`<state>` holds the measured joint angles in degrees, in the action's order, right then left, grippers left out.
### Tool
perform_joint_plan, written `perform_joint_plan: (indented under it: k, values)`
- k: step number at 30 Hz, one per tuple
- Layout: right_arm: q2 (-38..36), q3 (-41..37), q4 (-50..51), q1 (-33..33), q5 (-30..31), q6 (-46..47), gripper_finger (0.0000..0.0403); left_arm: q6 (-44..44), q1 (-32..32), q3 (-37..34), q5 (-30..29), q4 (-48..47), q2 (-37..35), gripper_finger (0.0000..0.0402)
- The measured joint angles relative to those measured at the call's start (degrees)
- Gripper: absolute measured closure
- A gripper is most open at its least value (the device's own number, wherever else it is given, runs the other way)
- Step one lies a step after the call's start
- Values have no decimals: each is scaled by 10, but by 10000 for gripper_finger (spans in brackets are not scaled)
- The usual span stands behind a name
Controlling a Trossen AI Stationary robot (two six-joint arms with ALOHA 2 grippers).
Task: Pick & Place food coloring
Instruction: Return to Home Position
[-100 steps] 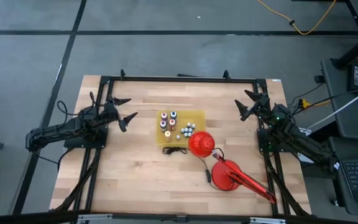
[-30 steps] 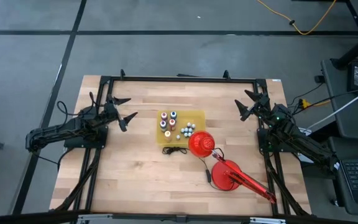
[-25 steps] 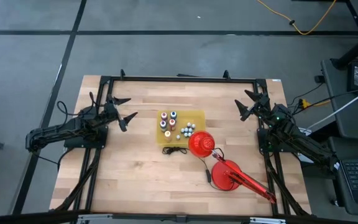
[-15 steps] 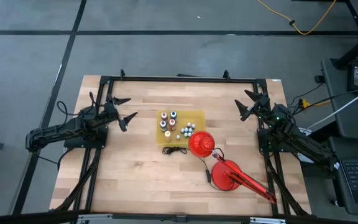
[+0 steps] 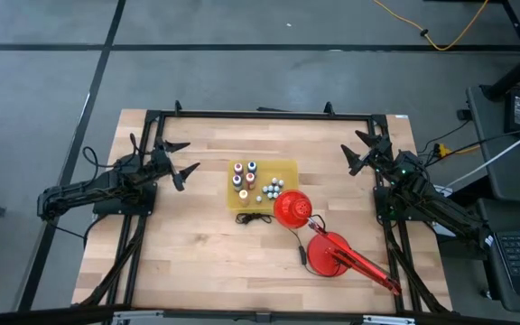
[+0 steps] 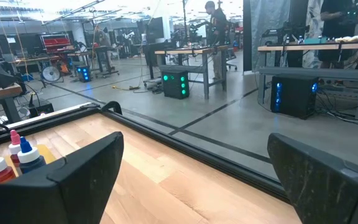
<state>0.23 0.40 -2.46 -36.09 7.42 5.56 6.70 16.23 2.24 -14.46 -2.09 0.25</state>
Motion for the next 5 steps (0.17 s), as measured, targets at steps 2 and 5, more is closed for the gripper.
perform_joint_plan:
  k: [2,5]
  values:
    - [0,0,0,0,0,0,4,0,0,0,0,0,0,41]
    - [0,0,0,0,0,0,4,0,0,0,0,0,0,41]
